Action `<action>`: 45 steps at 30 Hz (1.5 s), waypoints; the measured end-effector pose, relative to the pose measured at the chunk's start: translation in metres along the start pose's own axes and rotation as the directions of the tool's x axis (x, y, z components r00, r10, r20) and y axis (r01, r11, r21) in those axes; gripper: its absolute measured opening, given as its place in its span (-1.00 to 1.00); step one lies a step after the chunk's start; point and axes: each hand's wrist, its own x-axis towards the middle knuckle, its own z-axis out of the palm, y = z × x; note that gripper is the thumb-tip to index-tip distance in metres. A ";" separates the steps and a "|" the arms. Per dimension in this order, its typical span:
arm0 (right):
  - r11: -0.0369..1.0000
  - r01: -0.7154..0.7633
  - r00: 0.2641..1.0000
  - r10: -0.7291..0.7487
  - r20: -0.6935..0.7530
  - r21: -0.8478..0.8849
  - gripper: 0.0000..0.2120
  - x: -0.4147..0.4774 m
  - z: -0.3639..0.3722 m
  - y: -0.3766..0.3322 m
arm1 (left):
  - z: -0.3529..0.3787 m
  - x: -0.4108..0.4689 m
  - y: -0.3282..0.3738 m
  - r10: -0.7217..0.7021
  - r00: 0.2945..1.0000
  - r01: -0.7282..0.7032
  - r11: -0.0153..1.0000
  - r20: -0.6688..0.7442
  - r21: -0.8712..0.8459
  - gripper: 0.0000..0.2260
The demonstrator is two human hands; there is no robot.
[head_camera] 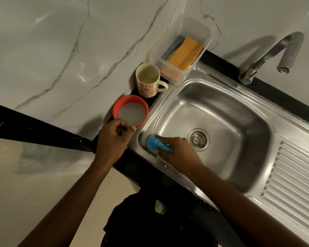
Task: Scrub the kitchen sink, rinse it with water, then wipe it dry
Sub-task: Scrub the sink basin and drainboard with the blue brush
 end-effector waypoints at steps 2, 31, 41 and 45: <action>0.999 -0.021 0.997 0.023 -0.077 0.034 -0.53 0.016 -0.010 0.002 | 0.000 0.000 -0.001 0.006 1.000 -0.006 1.000 -0.014 0.014 -0.88; 0.993 0.016 0.997 -0.026 0.077 0.119 -0.60 0.018 0.004 -0.023 | 0.013 -0.005 0.024 0.060 0.997 -0.058 0.997 0.039 -0.053 -0.80; 0.972 -0.001 0.981 0.046 -0.188 0.235 -0.55 0.028 0.007 0.009 | 0.017 0.011 0.054 0.190 0.980 -0.189 0.982 0.054 -0.022 -0.86; 0.925 0.008 0.908 0.152 -0.391 0.379 -0.52 0.074 -0.010 0.013 | 0.019 0.013 0.060 0.196 0.979 -0.196 0.981 0.063 -0.012 -0.86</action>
